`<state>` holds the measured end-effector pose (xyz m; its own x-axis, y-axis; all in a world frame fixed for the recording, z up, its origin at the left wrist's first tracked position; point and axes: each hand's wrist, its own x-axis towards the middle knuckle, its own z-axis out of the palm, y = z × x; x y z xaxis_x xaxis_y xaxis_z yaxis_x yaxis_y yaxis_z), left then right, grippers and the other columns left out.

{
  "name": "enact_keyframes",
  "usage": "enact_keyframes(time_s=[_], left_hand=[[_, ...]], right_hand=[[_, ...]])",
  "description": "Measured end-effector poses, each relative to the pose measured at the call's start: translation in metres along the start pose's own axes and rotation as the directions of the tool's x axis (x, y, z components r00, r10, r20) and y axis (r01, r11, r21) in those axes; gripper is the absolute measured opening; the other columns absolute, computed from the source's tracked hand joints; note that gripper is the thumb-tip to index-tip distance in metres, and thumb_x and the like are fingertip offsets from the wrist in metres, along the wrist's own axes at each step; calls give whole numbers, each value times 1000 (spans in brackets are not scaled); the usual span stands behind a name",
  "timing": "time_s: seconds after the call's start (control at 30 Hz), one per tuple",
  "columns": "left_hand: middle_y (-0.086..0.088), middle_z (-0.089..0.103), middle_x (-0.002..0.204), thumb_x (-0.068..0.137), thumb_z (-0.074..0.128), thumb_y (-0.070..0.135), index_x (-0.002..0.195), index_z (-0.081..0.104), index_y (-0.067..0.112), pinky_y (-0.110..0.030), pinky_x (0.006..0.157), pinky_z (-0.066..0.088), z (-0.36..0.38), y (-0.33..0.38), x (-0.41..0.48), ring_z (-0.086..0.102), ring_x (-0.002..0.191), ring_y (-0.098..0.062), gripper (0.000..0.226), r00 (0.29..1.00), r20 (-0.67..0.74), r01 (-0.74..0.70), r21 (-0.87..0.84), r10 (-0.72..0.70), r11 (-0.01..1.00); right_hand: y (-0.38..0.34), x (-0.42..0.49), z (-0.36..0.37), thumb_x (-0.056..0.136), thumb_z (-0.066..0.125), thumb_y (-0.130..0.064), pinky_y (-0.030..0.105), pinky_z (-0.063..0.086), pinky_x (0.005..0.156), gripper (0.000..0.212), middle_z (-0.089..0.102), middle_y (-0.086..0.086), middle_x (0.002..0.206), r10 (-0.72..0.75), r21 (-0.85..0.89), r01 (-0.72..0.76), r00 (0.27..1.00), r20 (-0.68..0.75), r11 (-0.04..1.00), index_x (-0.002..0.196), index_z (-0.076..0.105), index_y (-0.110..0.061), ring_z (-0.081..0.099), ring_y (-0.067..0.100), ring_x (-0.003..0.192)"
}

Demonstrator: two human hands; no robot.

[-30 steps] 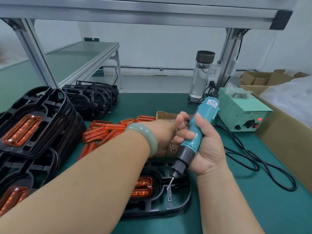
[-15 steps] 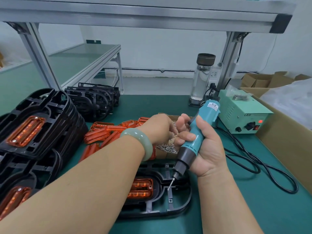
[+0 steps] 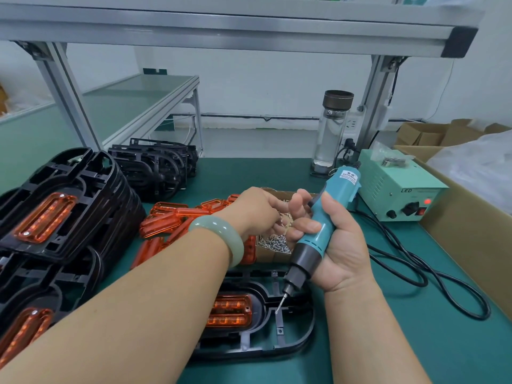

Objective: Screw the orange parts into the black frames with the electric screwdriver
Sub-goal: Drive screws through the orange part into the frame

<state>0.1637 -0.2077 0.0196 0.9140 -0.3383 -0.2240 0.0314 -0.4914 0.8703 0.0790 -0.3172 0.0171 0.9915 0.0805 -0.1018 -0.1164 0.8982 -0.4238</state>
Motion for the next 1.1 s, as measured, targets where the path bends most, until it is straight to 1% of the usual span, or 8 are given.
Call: enact_keyframes(time_s=[0.1, 0.2, 0.3, 0.5, 0.67, 0.83, 0.93, 1.1], left_hand=[[-15, 72, 97, 87, 40, -7, 105, 67, 8, -23, 62, 53, 0, -1, 1, 64, 72, -20, 35, 999, 33, 42, -63, -40, 997], [-11, 74, 90, 85, 38, -5, 94, 70, 14, -29, 70, 55, 2, 0, -1, 64, 71, -18, 37, 1000, 25, 7, -43, -6, 999], [-6, 72, 72, 83, 40, -7, 82, 71, 14, -24, 57, 48, 1, 0, -4, 64, 61, -14, 37, 1000, 6, -12, -103, 12, 995], [-5, 72, 75, 89, 51, -1, 105, 66, 9, -20, 54, 49, -3, -6, -7, 67, 63, -13, 23, 999, -48, -18, -281, 4, 960], [0, 72, 65, 93, 54, 2, 92, 60, 11, -14, 47, 49, -7, -10, -16, 69, 60, -11, 11, 986, -148, -25, -591, -77, 806], [2, 69, 60, 93, 57, 12, 90, 64, 12, -12, 42, 45, -14, -17, -39, 66, 53, -7, 8, 972, -189, -51, -741, -136, 669], [3, 67, 60, 89, 62, 17, 89, 68, 13, -13, 41, 43, -22, -28, -59, 63, 52, -6, 7, 964, -214, -67, -774, -160, 630], [6, 64, 62, 91, 57, 19, 87, 71, 19, -13, 43, 44, -35, -53, -93, 59, 54, -2, 14, 930, -343, -168, -712, -129, 682]], right_hand=[[0, 0, 0, 76, 59, -27, 17, 44, 44, 26, 66, 7, 80, -6, 6, 6, 1000, -1, 1000, 95, 59, -9, 46, 4, 38], [0, 0, -1, 77, 59, -27, 17, 44, 45, 25, 66, 7, 81, -3, 1, 3, 1000, 3, 1000, 95, 59, -9, 46, 4, 38], [0, 1, -2, 77, 59, -27, 17, 44, 45, 24, 67, 6, 80, 4, 2, -4, 1000, 3, 1000, 94, 60, -9, 46, 3, 39], [-1, 1, -4, 77, 60, -27, 17, 45, 46, 28, 67, 6, 80, 13, 15, -14, 1000, 10, 1000, 97, 60, -9, 47, 3, 39], [0, 2, -5, 77, 60, -28, 17, 46, 46, 24, 67, 5, 81, 21, 11, -21, 1000, 11, 1000, 92, 56, -10, 48, 3, 40], [3, 2, -4, 77, 61, -28, 17, 46, 46, 20, 68, 6, 81, 15, -6, -15, 1000, 8, 1000, 88, 57, -11, 48, 4, 41], [8, 2, -2, 77, 61, -27, 17, 46, 46, 19, 67, 6, 80, 13, -32, -13, 1000, 10, 999, 88, 58, -12, 49, 4, 41], [20, 4, 2, 74, 64, -28, 19, 46, 47, 19, 62, 3, 72, -16, -23, 15, 998, -55, 1000, 87, 60, -14, 50, 6, 43]])
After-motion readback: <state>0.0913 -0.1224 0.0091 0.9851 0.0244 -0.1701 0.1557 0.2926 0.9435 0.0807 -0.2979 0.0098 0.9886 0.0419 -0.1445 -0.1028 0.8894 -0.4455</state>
